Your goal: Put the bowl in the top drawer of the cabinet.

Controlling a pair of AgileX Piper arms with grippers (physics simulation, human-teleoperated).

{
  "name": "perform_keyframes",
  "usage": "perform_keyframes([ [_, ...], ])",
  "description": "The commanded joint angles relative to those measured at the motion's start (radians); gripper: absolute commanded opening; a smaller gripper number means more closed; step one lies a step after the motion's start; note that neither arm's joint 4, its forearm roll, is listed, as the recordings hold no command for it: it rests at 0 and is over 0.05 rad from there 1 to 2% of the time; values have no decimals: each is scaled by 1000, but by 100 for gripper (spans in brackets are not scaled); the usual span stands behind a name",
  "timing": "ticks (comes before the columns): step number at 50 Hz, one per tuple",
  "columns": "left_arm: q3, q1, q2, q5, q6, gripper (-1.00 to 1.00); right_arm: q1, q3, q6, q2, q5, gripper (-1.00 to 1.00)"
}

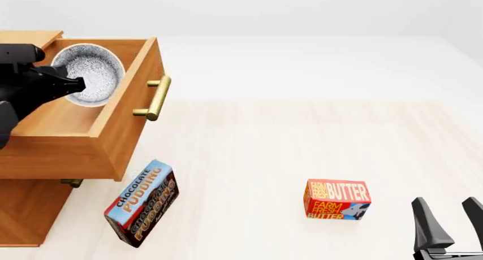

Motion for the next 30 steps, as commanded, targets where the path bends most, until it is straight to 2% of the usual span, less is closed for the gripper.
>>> perform_keyframes([
  [1,-31,24,37,21,-20,-100,0,0,-1,-1,1,100],
  [2,-28,30,35,15,-11,-100,0,0,-1,-1,0,100],
  [4,-61,22,82,59,-63,-100,0,0,-1,-1,0,100],
  [7,-39,43,55,26,-22,-100,0,0,-1,-1,0,100],
  [8,-55,37,78,50,-51,-100,0,0,-1,-1,1,100],
  [10,-38,48,53,26,-22,-100,0,0,-1,-1,1,100],
  [30,-48,74,95,22,-12,-100,0,0,-1,-1,0,100],
])
